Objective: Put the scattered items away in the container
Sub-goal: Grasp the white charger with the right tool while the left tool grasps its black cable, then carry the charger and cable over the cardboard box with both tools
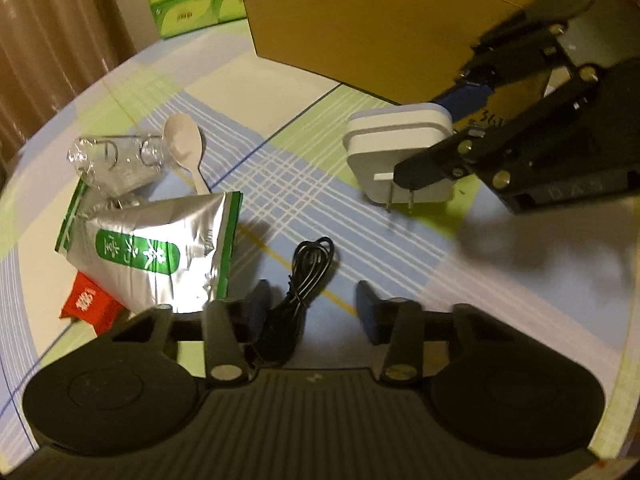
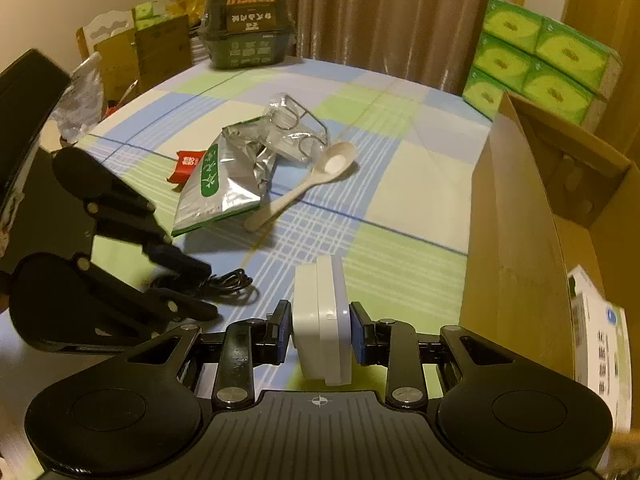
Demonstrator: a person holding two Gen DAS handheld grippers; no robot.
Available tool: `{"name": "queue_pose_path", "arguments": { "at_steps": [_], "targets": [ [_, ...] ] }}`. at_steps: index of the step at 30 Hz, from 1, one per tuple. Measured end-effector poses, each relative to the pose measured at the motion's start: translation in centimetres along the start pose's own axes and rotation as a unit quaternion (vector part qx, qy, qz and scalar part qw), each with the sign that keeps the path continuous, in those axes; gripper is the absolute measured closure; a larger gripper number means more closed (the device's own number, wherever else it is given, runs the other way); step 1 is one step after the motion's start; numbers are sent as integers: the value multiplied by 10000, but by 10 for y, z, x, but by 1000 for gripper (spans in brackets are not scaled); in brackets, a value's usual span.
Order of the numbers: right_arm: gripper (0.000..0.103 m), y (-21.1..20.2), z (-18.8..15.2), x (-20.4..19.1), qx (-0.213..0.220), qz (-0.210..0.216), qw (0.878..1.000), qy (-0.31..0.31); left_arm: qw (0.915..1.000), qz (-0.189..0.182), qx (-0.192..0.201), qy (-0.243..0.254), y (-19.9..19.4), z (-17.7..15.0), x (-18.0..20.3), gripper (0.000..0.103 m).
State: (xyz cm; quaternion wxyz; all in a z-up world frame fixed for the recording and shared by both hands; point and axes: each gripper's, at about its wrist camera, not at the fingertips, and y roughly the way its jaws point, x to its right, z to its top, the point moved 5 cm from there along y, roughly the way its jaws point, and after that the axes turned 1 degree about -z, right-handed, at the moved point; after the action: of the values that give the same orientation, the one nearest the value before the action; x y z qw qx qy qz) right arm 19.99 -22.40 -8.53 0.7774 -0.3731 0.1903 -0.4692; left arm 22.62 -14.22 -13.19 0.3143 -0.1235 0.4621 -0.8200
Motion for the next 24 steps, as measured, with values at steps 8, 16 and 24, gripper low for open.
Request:
{"name": "queue_pose_path", "arguments": {
  "at_steps": [8, 16, 24],
  "targets": [
    [75, -15, -23, -5, -37, 73, 9998, 185, 9976, -199, -44, -661, -20, -18, 18, 93],
    [75, -12, -28, -7, -69, -24, 10000, 54, 9970, -21, -17, -770, -28, -26, 33, 92],
    [75, -13, -27, -7, -53, -32, 9999, 121, 9969, -21, -60, -786, -25, -25, 33, 92]
  ]
}}
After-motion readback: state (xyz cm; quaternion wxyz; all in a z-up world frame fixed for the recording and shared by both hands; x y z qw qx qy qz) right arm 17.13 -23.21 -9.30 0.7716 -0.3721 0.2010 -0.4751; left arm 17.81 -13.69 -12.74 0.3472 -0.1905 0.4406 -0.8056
